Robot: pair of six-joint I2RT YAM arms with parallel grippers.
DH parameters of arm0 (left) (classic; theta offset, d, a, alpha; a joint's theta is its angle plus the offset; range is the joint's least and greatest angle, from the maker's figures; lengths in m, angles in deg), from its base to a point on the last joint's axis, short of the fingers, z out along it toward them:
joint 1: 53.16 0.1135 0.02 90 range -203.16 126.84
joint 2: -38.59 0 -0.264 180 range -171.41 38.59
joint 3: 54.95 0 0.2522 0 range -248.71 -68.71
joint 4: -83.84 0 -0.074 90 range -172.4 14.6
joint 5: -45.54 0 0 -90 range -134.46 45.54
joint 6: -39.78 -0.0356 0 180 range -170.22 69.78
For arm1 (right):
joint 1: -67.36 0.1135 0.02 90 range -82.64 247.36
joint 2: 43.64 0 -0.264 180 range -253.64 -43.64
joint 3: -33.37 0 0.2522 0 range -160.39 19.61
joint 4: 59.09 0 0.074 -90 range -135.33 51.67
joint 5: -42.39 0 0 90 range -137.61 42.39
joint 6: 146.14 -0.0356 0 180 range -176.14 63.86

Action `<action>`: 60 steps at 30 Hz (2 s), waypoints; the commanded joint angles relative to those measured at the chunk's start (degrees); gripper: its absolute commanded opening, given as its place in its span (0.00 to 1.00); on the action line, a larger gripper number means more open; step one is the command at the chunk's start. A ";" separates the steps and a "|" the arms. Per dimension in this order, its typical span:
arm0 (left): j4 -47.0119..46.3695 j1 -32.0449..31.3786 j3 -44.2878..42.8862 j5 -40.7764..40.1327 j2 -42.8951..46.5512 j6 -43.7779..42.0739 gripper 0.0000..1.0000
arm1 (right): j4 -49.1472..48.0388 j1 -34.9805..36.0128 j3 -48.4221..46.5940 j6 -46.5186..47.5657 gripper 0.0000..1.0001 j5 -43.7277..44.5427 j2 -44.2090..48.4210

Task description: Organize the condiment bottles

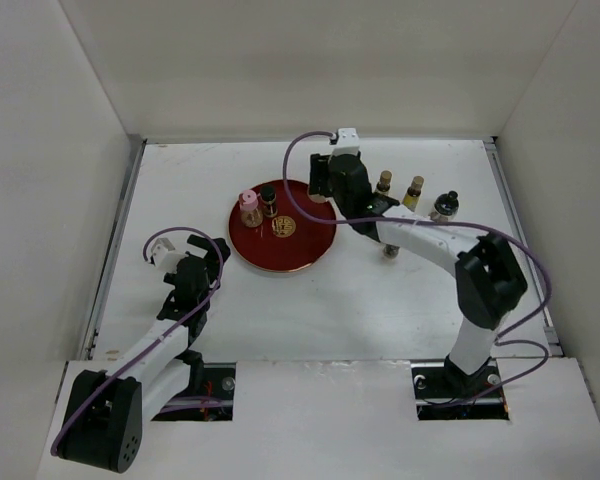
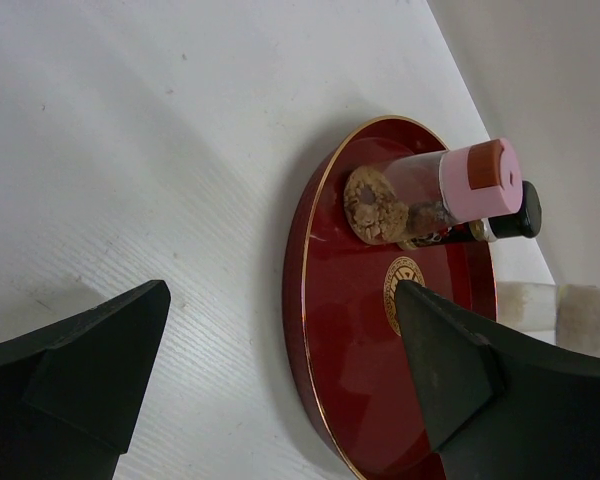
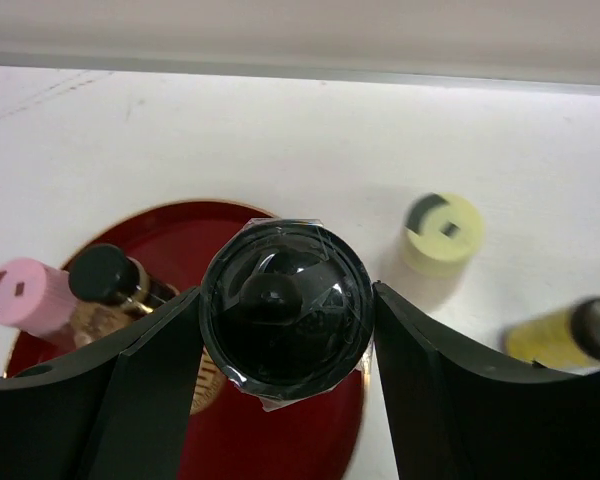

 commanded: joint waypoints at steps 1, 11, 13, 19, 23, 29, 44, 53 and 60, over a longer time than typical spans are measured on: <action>-3.20 -0.23 -0.68 0.33 0.09 -0.58 1.00 | -4.60 0.41 -7.08 -1.94 0.52 -3.69 -5.67; -3.81 -0.41 -0.68 0.41 -0.96 -0.49 1.00 | -4.78 1.29 -18.34 -4.67 0.53 -3.44 -18.77; -4.08 -0.58 -0.85 0.85 -1.49 -0.49 1.00 | -5.04 1.64 -18.87 -4.93 0.54 -2.38 -19.92; -4.25 -0.67 -0.85 0.94 -1.76 -0.49 1.00 | -5.83 2.61 -18.44 -5.72 0.77 -2.03 -21.51; -4.25 -0.67 -0.76 0.59 -1.23 -0.58 1.00 | -5.92 2.61 -15.72 -7.75 0.90 -2.73 -17.21; -4.25 -0.67 -0.68 0.77 -0.71 -0.58 1.00 | -7.23 2.61 -4.58 -8.19 0.88 -2.38 -3.52; -4.25 -0.93 -0.68 0.68 -0.18 -0.32 1.00 | 9.36 -10.65 40.09 -15.74 0.73 8.52 41.33; -4.25 -1.11 -0.59 0.50 -0.26 -0.67 1.00 | 7.88 -11.01 37.82 -12.85 0.88 3.42 34.05; -4.25 -1.20 -0.68 0.42 -0.61 -0.67 1.00 | 4.71 -10.75 34.83 -12.32 0.78 3.77 26.32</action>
